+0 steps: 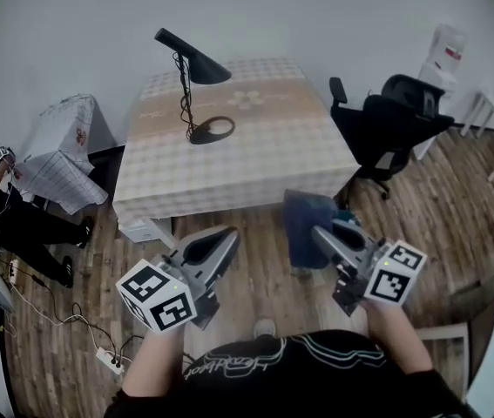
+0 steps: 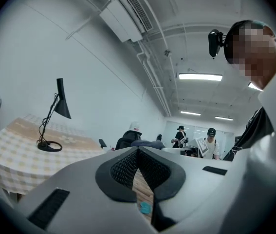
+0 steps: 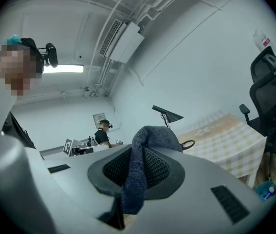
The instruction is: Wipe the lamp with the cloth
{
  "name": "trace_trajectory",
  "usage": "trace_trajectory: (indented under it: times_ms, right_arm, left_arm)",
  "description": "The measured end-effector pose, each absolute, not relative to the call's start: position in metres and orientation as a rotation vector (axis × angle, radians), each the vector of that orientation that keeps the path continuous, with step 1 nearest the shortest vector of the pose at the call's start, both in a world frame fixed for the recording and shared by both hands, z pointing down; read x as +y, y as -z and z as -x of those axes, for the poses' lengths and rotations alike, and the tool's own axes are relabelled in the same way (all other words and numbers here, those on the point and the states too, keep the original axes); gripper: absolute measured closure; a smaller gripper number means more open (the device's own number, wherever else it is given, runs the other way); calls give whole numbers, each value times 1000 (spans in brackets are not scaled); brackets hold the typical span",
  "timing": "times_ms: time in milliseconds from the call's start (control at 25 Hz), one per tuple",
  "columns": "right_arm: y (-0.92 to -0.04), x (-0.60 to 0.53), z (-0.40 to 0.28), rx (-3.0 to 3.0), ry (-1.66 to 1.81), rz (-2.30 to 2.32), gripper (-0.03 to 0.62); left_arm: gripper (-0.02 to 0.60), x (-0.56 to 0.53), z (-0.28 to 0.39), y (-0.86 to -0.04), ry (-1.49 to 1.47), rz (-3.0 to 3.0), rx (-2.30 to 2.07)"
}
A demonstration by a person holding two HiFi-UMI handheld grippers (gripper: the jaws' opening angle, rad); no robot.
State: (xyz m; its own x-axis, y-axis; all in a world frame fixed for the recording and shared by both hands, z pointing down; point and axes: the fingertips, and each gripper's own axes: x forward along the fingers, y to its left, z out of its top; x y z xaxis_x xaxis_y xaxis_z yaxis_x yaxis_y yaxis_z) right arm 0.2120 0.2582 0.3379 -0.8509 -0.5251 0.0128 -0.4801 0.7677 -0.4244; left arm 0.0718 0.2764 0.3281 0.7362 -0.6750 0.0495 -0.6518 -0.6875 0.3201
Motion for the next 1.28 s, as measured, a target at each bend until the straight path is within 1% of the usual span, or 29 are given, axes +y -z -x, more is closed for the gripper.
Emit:
trace_trajectory:
  times_ms: [240, 560, 760, 1280]
  right_arm:
    - [-350, 193, -172, 2892, 686, 807, 537]
    - [-353, 123, -145, 2915, 702, 792, 537]
    - [-352, 76, -129, 2920, 702, 700, 537]
    - [-343, -111, -100, 2962, 667, 553, 537]
  left_arm:
    - [581, 211, -35, -341, 84, -2593, -1038]
    - [581, 162, -9, -354, 75, -2548, -1088]
    - [581, 124, 2, -357, 61, -2528, -1156]
    - [581, -36, 24, -363, 4, -2439, -1278]
